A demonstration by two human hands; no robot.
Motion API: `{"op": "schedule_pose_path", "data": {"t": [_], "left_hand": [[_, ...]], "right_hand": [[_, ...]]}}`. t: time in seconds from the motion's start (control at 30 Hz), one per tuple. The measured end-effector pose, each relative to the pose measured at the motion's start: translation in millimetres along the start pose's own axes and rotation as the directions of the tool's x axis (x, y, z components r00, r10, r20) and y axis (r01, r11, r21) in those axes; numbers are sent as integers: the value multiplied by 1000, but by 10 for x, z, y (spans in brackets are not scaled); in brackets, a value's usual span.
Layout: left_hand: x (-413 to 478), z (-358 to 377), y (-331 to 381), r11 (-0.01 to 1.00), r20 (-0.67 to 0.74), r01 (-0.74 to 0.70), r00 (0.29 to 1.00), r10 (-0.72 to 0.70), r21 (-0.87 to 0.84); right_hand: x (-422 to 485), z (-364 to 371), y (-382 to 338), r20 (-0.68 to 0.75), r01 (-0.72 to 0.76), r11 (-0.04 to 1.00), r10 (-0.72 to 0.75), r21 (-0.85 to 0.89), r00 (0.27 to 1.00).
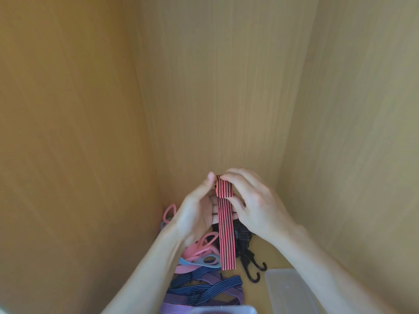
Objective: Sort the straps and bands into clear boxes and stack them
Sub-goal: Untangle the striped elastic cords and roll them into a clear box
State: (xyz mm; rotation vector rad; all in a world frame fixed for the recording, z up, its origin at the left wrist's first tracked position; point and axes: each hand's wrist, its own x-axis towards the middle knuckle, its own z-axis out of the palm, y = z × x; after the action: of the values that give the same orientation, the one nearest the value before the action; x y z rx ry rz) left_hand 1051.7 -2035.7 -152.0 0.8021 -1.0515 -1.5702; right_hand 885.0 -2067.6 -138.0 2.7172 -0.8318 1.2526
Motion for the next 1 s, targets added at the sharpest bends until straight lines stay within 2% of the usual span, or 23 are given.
{"op": "schedule_pose_path", "data": {"t": [0.27, 0.47, 0.63, 0.73, 0.8, 0.87, 0.93, 1.0], "left_hand": [[23, -25, -3, 996, 79, -69, 994, 73, -50], [34, -39, 26, 996, 19, -76, 997, 77, -37], [8, -28, 42, 992, 59, -61, 996, 68, -107], [7, -15, 12, 991, 39, -30, 999, 35, -128], [27, 2, 0, 995, 4, -22, 1000, 22, -94], [46, 40, 21, 1000, -14, -12, 1000, 12, -14], [62, 79, 38, 999, -1, 0, 1000, 0, 39], [69, 104, 46, 998, 32, 5, 999, -7, 63]], "right_hand": [[21, -18, 31, 39, 15, 994, -19, 108, 999], [4, -48, 74, 111, -79, 968, 54, 237, 992], [-34, -102, 78, 214, -174, 900, 93, 400, 972], [0, -137, 93, 124, -228, 838, 191, 496, 974], [61, -144, 141, 110, -350, 784, 344, 513, 932], [130, -166, 196, 265, -543, 674, 477, 501, 838], [155, -179, 254, 431, -652, 583, 489, 485, 758], [147, -171, 286, 492, -662, 534, 443, 526, 749]]}}
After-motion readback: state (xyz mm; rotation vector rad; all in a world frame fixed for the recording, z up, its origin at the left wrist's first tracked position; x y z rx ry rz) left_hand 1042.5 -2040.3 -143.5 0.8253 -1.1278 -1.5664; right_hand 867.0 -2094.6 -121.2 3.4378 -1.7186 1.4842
